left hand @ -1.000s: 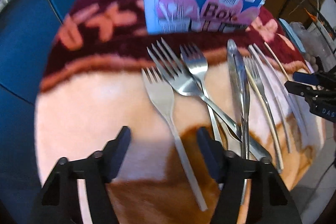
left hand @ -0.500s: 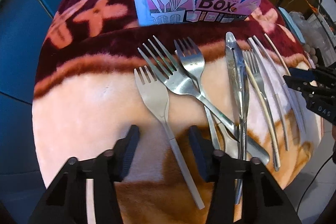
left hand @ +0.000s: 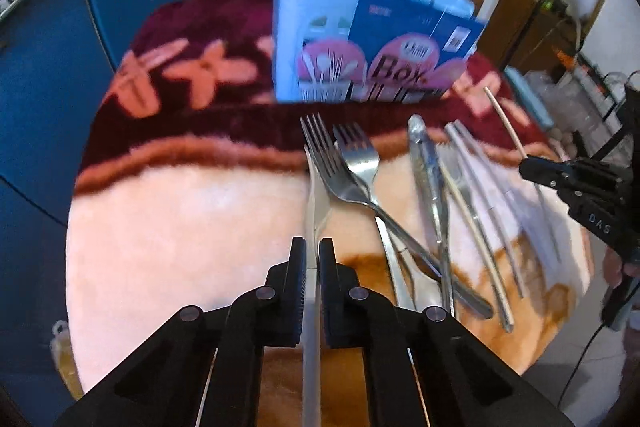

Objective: Organize utensils
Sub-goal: 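Lift the fork with the left tool while the right lifts the chopstick toward the holder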

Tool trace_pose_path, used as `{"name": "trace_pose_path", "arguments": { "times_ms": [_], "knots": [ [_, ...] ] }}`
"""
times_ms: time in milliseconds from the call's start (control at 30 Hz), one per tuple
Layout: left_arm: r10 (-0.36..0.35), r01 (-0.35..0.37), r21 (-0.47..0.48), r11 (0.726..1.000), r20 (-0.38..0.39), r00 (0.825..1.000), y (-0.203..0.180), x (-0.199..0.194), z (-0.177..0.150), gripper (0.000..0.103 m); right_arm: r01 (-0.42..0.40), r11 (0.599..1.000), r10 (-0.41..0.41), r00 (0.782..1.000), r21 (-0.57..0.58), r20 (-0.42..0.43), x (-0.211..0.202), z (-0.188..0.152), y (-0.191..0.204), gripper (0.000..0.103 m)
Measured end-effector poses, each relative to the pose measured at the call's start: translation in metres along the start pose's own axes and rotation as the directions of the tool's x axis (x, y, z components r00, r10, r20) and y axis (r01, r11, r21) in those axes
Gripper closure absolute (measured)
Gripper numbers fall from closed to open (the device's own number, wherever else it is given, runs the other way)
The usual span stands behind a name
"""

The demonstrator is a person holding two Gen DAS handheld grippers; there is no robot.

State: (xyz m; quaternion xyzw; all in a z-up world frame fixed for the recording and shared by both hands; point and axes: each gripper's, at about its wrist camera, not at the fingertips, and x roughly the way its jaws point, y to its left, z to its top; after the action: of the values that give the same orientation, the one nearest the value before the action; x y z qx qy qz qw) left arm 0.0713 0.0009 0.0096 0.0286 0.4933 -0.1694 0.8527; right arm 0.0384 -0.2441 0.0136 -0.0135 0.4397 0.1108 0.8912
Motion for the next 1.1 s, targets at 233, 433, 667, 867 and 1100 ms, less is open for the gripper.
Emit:
{"name": "trace_pose_path", "arguments": {
  "times_ms": [233, 433, 667, 867, 1100],
  "knots": [
    [-0.028, 0.033, -0.041, 0.999, 0.120, 0.992, 0.003, -0.022, -0.017, 0.098, -0.062, 0.997, 0.053, 0.978, 0.037, 0.199, -0.024, -0.006, 0.005, 0.097],
    [-0.053, 0.063, -0.086, 0.994, 0.114, 0.992, 0.017, -0.025, -0.032, 0.098, -0.065, 0.998, 0.059, 0.962, 0.014, 0.266, -0.035, -0.008, 0.008, 0.097],
    [-0.044, 0.043, -0.055, 0.998, -0.023, 0.999, 0.011, 0.006, -0.041, 0.098, -0.083, 0.996, 0.074, 0.958, 0.019, 0.276, -0.041, -0.012, 0.010, 0.097],
    [0.002, -0.002, -0.005, 1.000, -0.050, 0.999, 0.002, 0.011, -0.030, 0.097, -0.093, 0.995, 0.083, 0.957, 0.021, 0.279, -0.043, -0.013, 0.009, 0.097],
    [-0.026, 0.026, -0.018, 1.000, 0.007, 1.000, 0.006, 0.007, -0.021, 0.098, -0.124, 0.992, 0.109, 0.950, 0.036, 0.293, -0.043, -0.015, 0.005, 0.097]
  ]
}}
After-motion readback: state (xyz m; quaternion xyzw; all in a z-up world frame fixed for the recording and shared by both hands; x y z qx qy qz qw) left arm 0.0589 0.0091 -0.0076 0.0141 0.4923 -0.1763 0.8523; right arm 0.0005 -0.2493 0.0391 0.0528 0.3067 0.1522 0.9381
